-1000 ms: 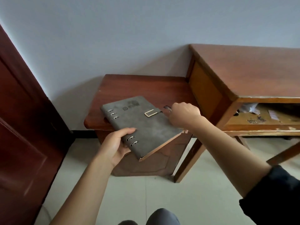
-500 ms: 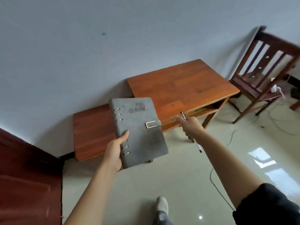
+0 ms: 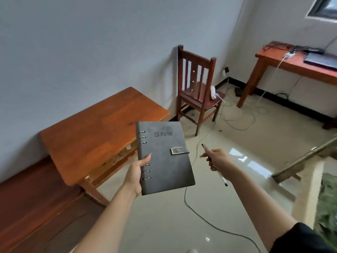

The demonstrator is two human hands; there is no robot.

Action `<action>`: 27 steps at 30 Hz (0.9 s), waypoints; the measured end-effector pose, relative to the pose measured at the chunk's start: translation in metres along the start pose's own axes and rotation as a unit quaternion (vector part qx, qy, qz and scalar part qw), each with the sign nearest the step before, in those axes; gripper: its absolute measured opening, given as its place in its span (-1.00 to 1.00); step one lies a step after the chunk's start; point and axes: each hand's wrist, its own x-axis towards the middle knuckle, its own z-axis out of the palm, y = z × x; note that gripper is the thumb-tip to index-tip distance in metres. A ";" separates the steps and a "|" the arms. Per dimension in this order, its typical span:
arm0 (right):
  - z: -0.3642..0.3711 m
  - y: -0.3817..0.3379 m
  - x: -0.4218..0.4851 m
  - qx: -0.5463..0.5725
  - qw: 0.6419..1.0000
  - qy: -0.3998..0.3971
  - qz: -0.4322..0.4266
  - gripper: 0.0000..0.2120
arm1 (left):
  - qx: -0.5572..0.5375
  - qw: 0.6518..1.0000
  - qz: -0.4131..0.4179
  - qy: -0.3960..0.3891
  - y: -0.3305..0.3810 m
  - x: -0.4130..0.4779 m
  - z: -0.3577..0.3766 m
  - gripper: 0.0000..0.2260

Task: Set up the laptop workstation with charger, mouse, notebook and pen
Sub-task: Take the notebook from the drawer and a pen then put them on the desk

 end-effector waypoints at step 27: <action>-0.498 -0.074 0.361 0.184 0.938 0.290 0.048 -0.77 | 0.274 0.911 -0.144 -0.273 0.038 0.453 0.607 -0.80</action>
